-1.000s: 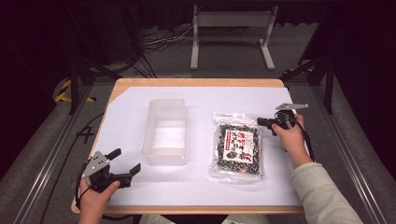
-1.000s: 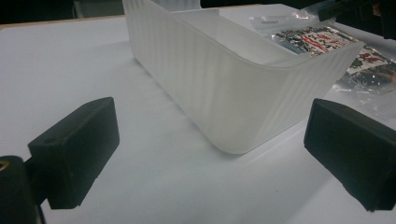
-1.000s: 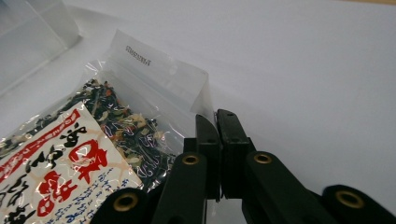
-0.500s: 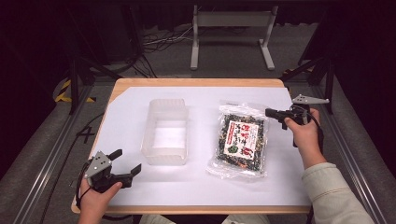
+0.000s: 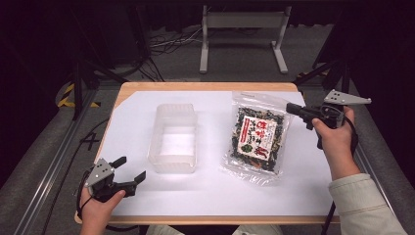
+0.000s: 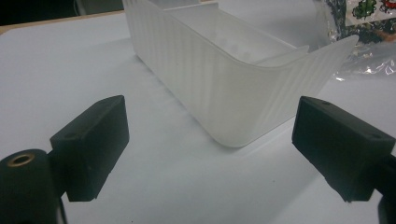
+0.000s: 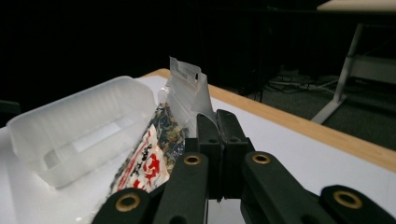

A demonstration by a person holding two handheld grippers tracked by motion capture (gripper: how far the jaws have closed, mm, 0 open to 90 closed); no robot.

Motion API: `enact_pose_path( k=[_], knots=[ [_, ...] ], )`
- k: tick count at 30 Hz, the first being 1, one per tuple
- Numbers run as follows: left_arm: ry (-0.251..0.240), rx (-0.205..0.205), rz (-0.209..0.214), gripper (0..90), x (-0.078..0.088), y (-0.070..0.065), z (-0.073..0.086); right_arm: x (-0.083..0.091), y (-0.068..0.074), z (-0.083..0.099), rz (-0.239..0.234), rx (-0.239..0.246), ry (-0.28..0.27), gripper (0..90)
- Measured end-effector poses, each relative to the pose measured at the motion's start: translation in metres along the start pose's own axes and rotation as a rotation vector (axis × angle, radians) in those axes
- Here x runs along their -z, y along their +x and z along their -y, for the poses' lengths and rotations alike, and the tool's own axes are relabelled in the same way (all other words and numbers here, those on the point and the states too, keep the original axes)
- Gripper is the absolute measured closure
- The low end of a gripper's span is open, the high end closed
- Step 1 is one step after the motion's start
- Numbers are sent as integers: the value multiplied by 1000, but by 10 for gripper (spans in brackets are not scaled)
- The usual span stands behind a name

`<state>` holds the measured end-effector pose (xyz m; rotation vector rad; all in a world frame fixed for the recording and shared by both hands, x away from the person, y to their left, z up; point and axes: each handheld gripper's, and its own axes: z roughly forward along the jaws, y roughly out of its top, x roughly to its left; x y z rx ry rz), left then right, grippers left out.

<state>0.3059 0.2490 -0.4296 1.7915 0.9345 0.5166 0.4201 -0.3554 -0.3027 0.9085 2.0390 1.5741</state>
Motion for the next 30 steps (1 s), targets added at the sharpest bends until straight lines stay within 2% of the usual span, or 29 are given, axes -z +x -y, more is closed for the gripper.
enact_pose_path(
  k=[10, 16, 25, 30],
  knots=[
    [-6, 6, 5, 117, 1, 0, -1, 19, 25, -30, -48, 83, -73, 900],
    [-10, -4, 6, 113, 3, 1, -4, 24, 34, -40, -68, 111, -101, 900],
    [-52, -5, 16, 103, 8, 0, -17, 26, 45, -53, -91, 143, -115, 900],
    [-68, 16, 36, 103, 6, -5, -22, 26, 51, -60, -105, 158, -130, 900]
  ],
)
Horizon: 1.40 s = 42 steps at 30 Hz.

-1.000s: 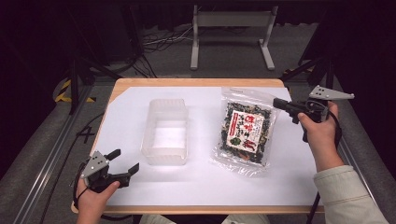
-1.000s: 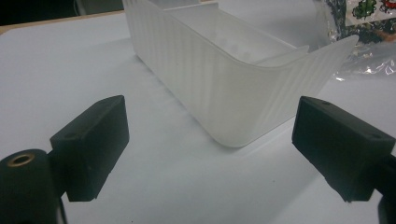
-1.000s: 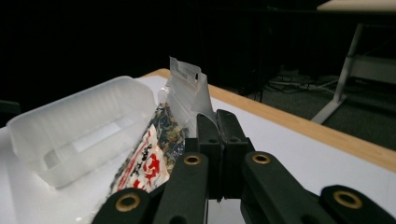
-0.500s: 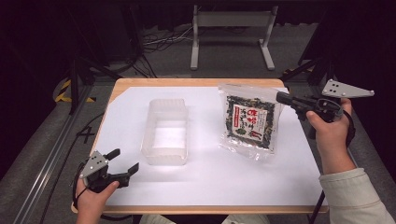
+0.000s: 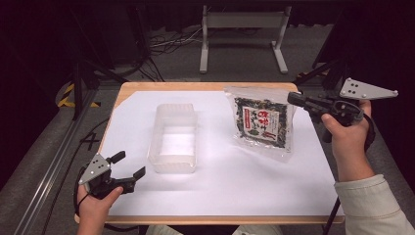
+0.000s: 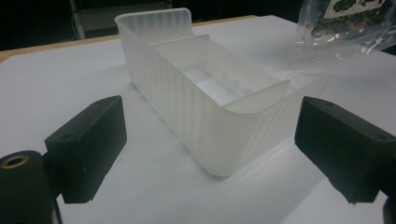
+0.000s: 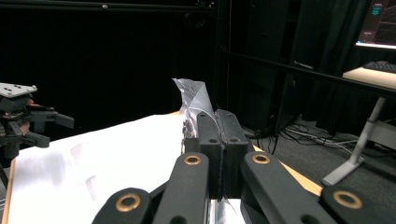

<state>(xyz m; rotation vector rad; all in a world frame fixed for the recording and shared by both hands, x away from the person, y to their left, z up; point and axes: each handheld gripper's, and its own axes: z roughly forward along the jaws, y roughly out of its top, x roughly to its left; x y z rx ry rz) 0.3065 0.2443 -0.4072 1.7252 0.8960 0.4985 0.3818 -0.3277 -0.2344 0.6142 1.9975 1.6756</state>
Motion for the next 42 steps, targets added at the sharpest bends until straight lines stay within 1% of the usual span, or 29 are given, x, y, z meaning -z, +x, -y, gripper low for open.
enact_pose_path(
  k=[1, 2, 6, 8, 11, 13, 14, 19, 23, 25, 29, 31, 32, 35, 36, 42],
  knots=[
    [-2, -4, 2, 103, -1, -4, -3, -2, 3, -4, -10, 4, -4, 900],
    [-2, -4, 2, 103, -1, -4, -3, -3, 4, -6, -15, 9, -6, 900],
    [-16, -22, 21, 102, -3, -11, -12, -6, 10, -14, -35, 21, -19, 900],
    [-16, -22, 24, 102, -4, -13, -13, -6, 12, -16, -41, 25, -22, 900],
    [-7, -27, 33, 102, -5, -20, -18, -9, 19, -22, -64, 34, -39, 900],
    [-10, -29, 49, 102, -6, -26, -22, -11, 25, -26, -83, 40, -50, 900],
    [-12, -37, 53, 101, -6, -28, -25, -13, 27, -27, -91, 42, -56, 900],
    [-16, -53, 72, 97, -9, -37, -31, -18, 37, -33, -120, 58, -68, 900],
    [-12, -64, 85, 90, -13, -44, -37, -20, 45, -37, -144, 67, -84, 900],
    [-21, -73, 96, 86, -16, -49, -41, -23, 51, -38, -162, 72, -90, 900],
    [-47, -72, 121, 81, -21, -57, -50, -27, 60, -41, -188, 84, -91, 900],
    [-57, -72, 138, 80, -24, -61, -55, -28, 65, -42, -206, 83, -94, 900],
    [-55, -79, 146, 80, -25, -64, -57, -29, 66, -43, -212, 84, -96, 900],
    [-75, -94, 167, 76, -31, -71, -64, -31, 72, -42, -230, 88, -98, 900],
    [-74, -100, 174, 75, -32, -73, -66, -32, 73, -42, -234, 89, -98, 900],
    [-93, -110, 200, 71, -42, -81, -76, -34, 78, -41, -255, 92, -107, 900]
  ],
)
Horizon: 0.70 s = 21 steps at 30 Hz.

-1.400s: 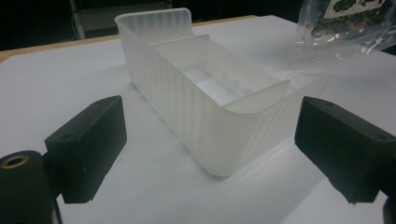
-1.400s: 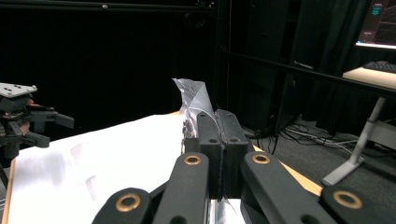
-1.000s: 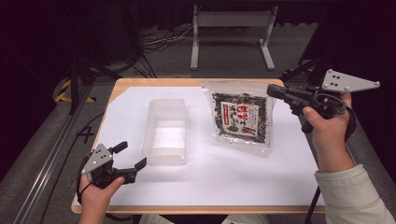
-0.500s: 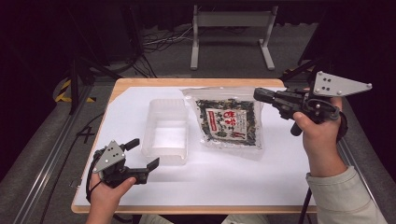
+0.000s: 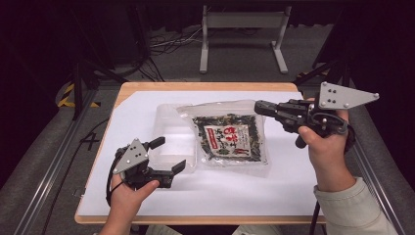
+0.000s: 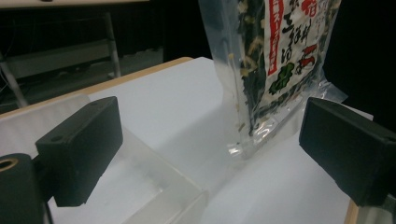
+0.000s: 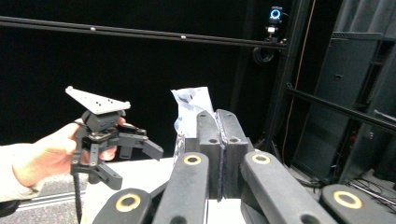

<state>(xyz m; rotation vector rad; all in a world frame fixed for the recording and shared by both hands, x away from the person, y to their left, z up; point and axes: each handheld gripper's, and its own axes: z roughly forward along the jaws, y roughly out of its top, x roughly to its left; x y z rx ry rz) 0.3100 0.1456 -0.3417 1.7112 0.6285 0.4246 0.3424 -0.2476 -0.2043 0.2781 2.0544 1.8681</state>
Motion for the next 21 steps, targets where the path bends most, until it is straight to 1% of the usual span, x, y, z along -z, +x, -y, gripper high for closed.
enact_pose_path(
  k=[5, 6, 8, 10, 12, 15, 16, 18, 20, 21],
  knots=[
    [-29, 2, 44, 66, -12, -2, -11, -4, 3, 1, -15, -4, 0, 900],
    [-39, 12, 57, 65, -15, -2, -12, -4, 3, 2, -17, -2, -4, 900],
    [-51, 11, 85, 64, -20, -3, -15, -6, 3, 2, -19, 2, -4, 900],
    [-56, 6, 96, 63, -23, -5, -17, -7, 4, 3, -22, 2, -3, 900],
    [-67, 11, 112, 62, -27, -5, -19, -8, 4, 4, -29, 2, -4, 900],
    [-78, 11, 119, 59, -30, -4, -21, -8, 5, 5, -36, 4, -10, 900],
    [-89, 21, 134, 56, -33, -4, -22, -9, 5, 6, -38, 4, -12, 900],
    [-98, 25, 167, 61, -36, -4, -24, -9, 6, 6, -42, 4, -17, 900],
    [-106, 11, 173, 67, -39, -4, -25, -9, 5, 7, -44, 2, -18, 900],
    [-109, 17, 178, 68, -41, -4, -25, -9, 5, 8, -45, 1, -19, 900]
  ],
)
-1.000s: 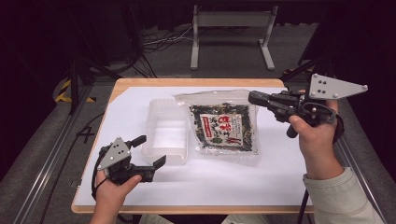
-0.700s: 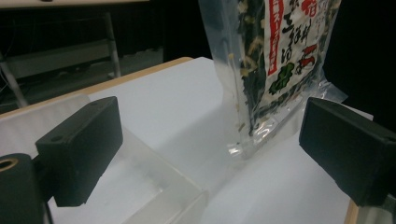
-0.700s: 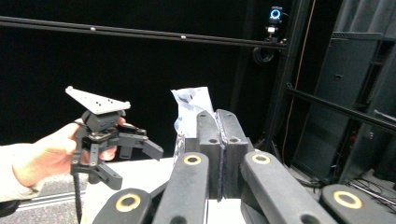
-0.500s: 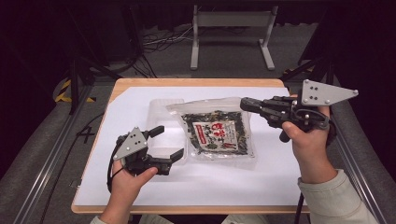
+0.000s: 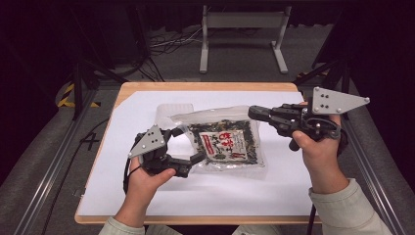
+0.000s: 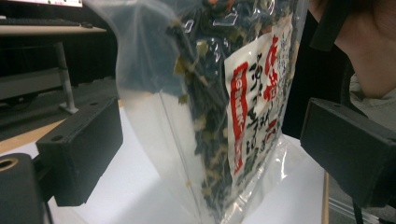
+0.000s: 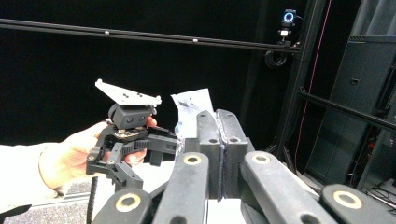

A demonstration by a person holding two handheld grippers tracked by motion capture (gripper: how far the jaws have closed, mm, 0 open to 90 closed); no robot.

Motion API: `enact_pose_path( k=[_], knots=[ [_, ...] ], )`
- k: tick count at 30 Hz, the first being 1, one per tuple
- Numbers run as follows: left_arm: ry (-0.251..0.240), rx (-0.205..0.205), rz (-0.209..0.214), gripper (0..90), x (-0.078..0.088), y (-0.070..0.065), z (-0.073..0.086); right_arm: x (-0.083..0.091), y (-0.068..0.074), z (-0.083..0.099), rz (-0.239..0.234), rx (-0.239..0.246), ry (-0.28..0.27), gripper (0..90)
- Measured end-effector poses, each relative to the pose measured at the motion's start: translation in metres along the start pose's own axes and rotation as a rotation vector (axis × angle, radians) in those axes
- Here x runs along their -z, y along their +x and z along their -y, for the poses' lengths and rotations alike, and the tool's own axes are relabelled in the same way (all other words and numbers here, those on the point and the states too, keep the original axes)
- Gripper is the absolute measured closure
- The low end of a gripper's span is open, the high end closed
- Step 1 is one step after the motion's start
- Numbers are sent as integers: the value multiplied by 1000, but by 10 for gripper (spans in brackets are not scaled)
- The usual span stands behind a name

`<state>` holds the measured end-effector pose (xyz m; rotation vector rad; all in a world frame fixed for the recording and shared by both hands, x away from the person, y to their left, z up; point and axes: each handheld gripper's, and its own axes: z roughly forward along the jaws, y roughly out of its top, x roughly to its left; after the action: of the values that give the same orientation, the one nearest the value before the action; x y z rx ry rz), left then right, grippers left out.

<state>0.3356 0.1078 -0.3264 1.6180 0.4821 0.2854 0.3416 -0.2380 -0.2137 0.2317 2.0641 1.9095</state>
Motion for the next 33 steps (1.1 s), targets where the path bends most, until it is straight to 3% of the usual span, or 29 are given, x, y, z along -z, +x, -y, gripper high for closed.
enact_pose_path(
  k=[5, 9, 16, 22, 33],
  knots=[
    [2, 13, 35, 66, -8, 3, 1, -1, 0, 3, -9, -5, -8, 900],
    [-16, -6, 47, 84, -11, 4, 3, -3, -1, 7, -17, -16, -18, 900],
    [-39, -1, 79, 186, -14, 6, 6, -6, -3, 14, -26, -37, -31, 900],
    [-88, 49, 115, 258, -17, 12, 14, -7, -3, 17, -31, -45, -45, 900],
    [-114, 27, 148, 450, -17, 11, 14, -7, -2, 17, -34, -48, -56, 900]
  ],
)
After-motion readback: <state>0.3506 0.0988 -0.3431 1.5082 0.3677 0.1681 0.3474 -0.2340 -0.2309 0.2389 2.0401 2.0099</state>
